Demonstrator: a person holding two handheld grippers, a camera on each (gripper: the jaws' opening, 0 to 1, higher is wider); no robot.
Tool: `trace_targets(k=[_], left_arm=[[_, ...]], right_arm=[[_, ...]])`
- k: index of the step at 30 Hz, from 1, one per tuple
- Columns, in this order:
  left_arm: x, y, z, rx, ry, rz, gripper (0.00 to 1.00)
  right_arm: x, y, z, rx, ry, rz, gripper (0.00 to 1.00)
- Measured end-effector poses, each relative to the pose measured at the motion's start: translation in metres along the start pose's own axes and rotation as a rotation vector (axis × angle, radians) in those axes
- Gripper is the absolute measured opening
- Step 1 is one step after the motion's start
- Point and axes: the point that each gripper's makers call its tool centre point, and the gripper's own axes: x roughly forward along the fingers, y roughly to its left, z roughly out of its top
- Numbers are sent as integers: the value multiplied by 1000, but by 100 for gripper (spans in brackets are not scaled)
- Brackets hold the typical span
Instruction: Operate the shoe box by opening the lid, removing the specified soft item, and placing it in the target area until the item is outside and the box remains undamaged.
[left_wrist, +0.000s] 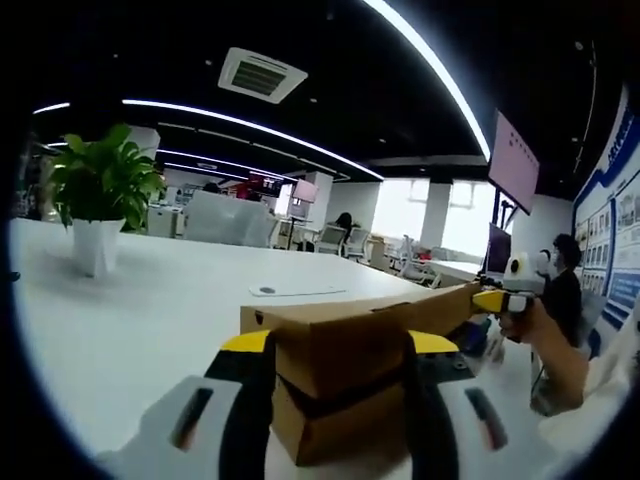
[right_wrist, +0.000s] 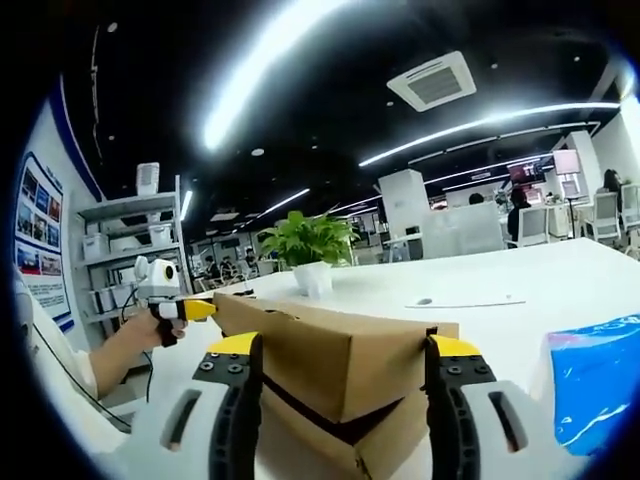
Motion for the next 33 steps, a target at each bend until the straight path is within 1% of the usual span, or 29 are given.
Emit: trace_targets(k=[4, 8, 14, 18, 21, 25, 33], left_arm=[[1, 0, -2, 3, 0, 2, 52], [1, 1, -3, -17, -6, 2, 51], [1, -1, -8, 3, 0, 7, 52], [1, -1, -14, 28, 8, 10, 52], [1, -2, -17, 41, 15, 13, 52], [0, -2, -19, 48, 14, 16, 52], [0, -2, -26, 79, 32, 28, 52]], right_arm=[[0, -1, -2, 3, -7, -4, 67], [0, -1, -2, 6, -14, -9, 67], [0, -1, -6, -15, -14, -16, 68], [0, 0, -11, -42, 2, -19, 68], [0, 3, -14, -65, 25, -25, 68], [0, 2, -16, -73, 30, -26, 69], [1, 2, -22, -102, 53, -33, 69]])
